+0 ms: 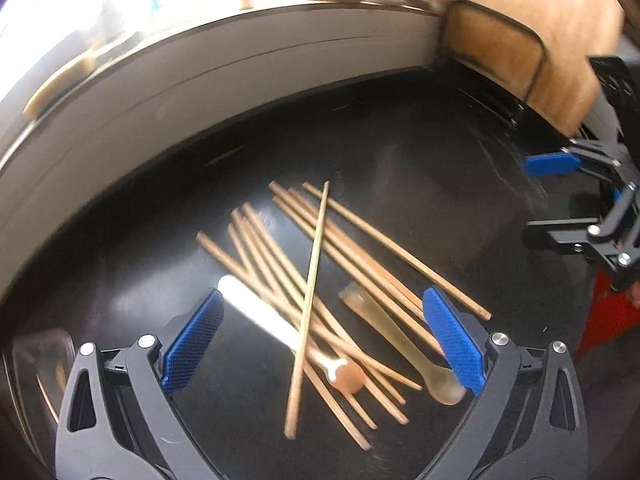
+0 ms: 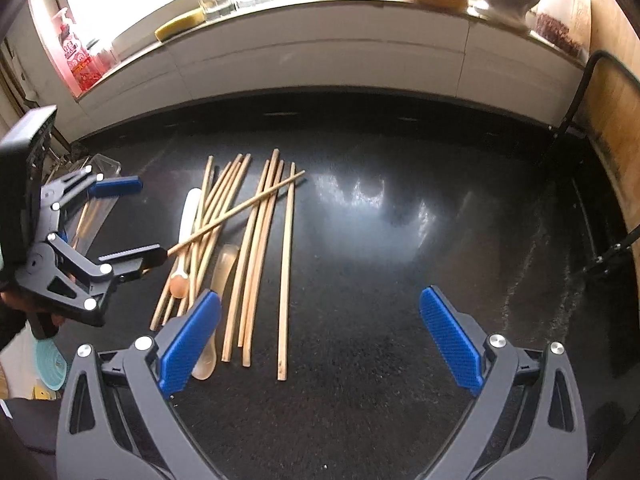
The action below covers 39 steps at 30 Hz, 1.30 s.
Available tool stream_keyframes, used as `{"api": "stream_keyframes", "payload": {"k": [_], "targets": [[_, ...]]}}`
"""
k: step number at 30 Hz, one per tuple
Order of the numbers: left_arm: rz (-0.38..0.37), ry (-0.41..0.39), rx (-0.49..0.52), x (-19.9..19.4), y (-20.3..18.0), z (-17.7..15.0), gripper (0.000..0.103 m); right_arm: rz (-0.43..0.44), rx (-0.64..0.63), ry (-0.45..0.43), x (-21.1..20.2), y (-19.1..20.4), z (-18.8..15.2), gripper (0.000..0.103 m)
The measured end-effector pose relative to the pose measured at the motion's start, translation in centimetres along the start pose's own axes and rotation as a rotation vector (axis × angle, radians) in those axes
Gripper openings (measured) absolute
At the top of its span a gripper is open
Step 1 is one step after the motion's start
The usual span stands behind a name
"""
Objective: Organize utensils
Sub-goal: 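Grasp another chopstick from the pile with the left tool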
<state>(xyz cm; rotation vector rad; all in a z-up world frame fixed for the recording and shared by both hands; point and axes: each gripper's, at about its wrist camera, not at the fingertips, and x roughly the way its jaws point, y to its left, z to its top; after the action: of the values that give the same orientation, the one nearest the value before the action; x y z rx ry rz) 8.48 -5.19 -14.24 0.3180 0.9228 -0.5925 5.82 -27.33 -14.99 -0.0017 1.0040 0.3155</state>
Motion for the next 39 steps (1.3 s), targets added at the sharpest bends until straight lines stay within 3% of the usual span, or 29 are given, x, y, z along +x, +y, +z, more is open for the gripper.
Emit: {"api": "stream_keyframes", "payload": {"k": [6,15,16,21,27,33,39], "targets": [[-0.034,-0.030,0.137,2.0,-0.5,0.8,0.097,-0.009,-0.012,0.029,3.1,-0.5,-0.3,0.096],[-0.085,0.026,0.222,6.2,-1.0,1.2,0.077,0.000,-0.036,0.096,7.0,-1.3,0.5,0.087],[-0.087,0.037,0.223,6.6,-0.9,1.2,0.069,0.007,-0.037,0.103,7.2,-1.3,0.6,0.082],[-0.109,0.087,0.187,8.3,0.3,1.5,0.067,0.036,-0.062,0.137,9.5,-0.6,1.8,0.076],[-0.135,0.121,0.178,8.9,0.9,1.5,0.054,0.066,-0.118,0.159,11.3,0.8,2.9,0.059],[-0.159,0.136,0.181,9.1,0.2,1.4,0.044,0.082,-0.175,0.166,12.0,2.2,3.1,0.056],[-0.178,0.126,0.165,9.0,-0.3,0.8,0.024,0.047,-0.244,0.150,12.2,3.7,2.5,0.055]]}}
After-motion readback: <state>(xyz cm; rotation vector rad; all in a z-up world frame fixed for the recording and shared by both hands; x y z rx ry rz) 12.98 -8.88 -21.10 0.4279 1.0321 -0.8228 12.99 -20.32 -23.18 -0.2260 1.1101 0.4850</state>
